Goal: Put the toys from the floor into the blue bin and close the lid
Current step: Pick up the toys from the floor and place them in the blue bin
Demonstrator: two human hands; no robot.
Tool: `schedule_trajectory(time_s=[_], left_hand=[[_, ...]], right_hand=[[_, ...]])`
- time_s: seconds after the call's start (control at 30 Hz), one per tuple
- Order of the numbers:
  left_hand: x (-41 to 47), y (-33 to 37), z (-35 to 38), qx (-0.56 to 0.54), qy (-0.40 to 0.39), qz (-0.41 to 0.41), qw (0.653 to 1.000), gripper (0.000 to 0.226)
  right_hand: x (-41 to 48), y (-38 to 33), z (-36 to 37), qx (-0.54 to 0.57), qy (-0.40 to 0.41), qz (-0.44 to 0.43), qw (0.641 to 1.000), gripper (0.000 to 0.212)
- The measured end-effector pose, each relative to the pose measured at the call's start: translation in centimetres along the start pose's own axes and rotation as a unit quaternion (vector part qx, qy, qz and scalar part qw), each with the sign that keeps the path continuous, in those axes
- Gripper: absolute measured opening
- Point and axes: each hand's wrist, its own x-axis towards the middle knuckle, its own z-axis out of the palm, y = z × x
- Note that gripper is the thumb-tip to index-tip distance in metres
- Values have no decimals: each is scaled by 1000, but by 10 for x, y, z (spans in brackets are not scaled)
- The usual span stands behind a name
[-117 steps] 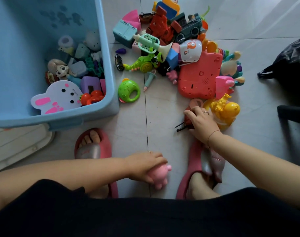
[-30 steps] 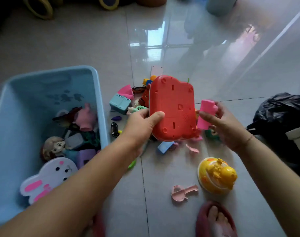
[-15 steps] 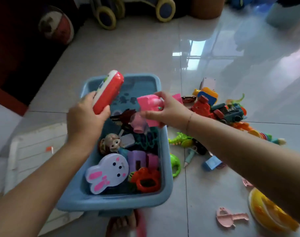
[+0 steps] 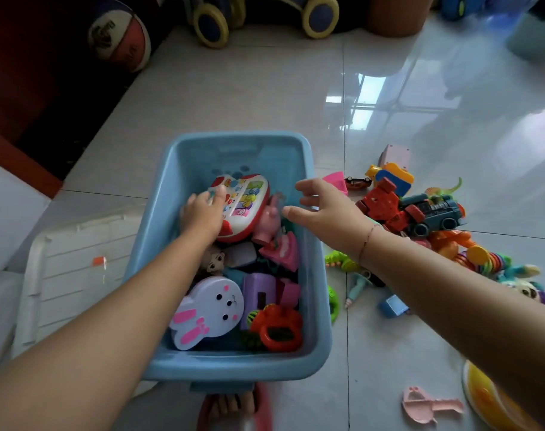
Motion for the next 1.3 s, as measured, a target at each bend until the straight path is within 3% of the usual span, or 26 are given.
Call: schedule_trajectory(time_s=[0.07, 0.1, 0.23, 0.3, 0.37, 0.47, 0.57, 0.73, 0.9, 1.0, 1.2, 1.3], left_hand=[[30, -25, 7, -37, -1, -60, 998, 100], [29, -23, 5, -54, -8, -90, 994, 98], [8, 6, -12, -178, -38, -169, 969, 61], [13, 1, -12, -217, -36, -178, 959, 56], [12, -4, -16, -247, -35, -191, 949, 55], [16, -15, -12, -298, -17, -214, 930, 49], [1, -27, -4, -274, 13, -226, 935, 39], [-6, -46, 2, -311, 31, -239, 919, 47], [-21, -48, 11, -335, 80, -219, 913, 53], [-22, -34, 9, -321, 82, -128, 935, 42], [-6, -39, 0, -268, -25, -219, 938, 56], [-6, -39, 0, -255, -6, -215, 943, 55]], right_hand=[[0, -3, 3, 13, -2, 3, 1000, 58], [3, -3, 8, 20, -11, 7, 1000, 60], [28, -16, 45, 108, -90, 80, 987, 87], [51, -17, 68, 90, -116, 114, 983, 74], [68, -16, 85, 61, -89, 135, 985, 55], [83, -11, 105, 44, -38, 129, 990, 56], [78, -3, 116, -24, -17, 88, 996, 64], [44, 11, 127, -80, -21, 65, 994, 67], [59, 9, 120, -113, -95, 126, 981, 42], [70, 14, 126, -82, -99, 146, 981, 40], [65, 22, 141, 75, -39, 131, 988, 61], [71, 28, 143, 122, -38, 134, 983, 65]])
